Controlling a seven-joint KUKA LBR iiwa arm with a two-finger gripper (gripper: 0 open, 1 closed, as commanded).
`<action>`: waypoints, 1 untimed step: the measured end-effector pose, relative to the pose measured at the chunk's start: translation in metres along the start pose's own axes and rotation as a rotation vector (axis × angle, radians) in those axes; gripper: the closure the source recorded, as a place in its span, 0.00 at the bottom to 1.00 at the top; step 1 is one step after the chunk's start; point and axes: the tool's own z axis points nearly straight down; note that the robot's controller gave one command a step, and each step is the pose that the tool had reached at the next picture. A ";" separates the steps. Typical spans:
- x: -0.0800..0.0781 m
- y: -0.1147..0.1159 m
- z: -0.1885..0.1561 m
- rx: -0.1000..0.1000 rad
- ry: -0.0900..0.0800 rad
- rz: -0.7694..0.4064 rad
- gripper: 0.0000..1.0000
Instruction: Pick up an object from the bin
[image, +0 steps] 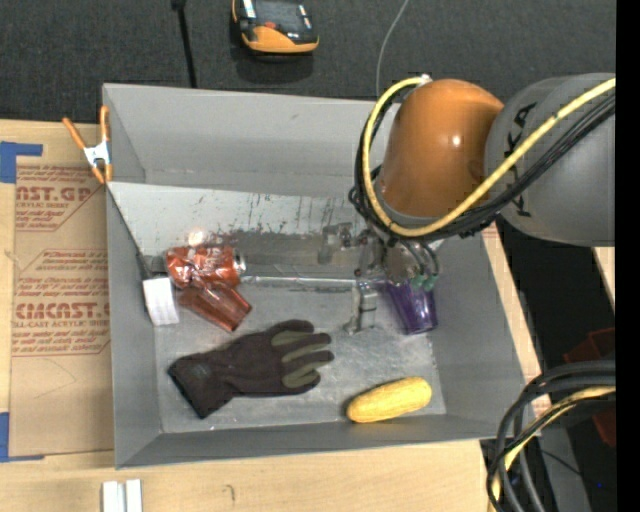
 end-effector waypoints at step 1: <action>-0.001 0.025 0.071 -0.001 0.009 0.019 0.00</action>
Offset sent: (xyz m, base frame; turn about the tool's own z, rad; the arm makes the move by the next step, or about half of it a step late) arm -0.0253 0.0603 -0.1242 -0.1581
